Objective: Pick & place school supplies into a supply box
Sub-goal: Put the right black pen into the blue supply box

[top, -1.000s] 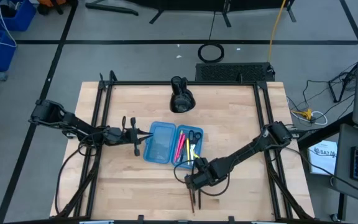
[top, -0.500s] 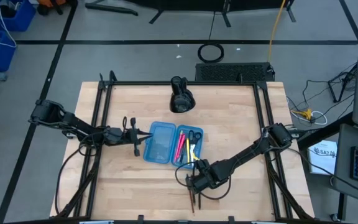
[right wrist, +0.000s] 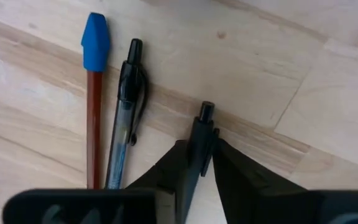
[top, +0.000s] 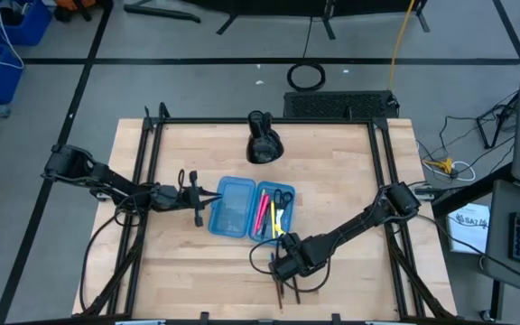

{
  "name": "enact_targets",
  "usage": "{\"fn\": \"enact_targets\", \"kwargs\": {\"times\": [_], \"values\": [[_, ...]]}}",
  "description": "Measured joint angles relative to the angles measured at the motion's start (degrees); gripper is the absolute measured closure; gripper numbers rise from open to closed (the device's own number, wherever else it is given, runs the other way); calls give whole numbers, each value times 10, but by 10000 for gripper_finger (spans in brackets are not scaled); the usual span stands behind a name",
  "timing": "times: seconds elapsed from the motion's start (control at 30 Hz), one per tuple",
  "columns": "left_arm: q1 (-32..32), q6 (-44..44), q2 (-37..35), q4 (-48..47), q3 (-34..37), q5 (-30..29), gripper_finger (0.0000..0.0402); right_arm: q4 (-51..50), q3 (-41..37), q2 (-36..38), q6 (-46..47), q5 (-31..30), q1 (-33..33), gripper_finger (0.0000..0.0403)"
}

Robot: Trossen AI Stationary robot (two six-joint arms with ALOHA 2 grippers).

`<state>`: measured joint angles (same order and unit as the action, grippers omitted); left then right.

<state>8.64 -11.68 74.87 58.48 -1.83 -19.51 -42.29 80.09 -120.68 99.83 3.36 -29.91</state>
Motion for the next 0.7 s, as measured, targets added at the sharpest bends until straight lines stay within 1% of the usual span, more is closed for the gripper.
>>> {"fn": "enact_targets", "kwargs": {"times": [0.13,0.3,0.47,0.6,0.7], "values": [[0,1,0,0,0,0,366,-10,0,0,-19,9,0,349],[0,1,0,-2,0,0,366,-1,-1,0,-39,8,2,352],[0,2,0,-2,0,0,366,30,-2,9,-63,-8,1,371],[0,4,0,-5,0,0,366,67,-2,33,-76,-35,1,373],[0,14,0,-5,0,0,366,76,-4,51,-76,-61,2,374]]}}
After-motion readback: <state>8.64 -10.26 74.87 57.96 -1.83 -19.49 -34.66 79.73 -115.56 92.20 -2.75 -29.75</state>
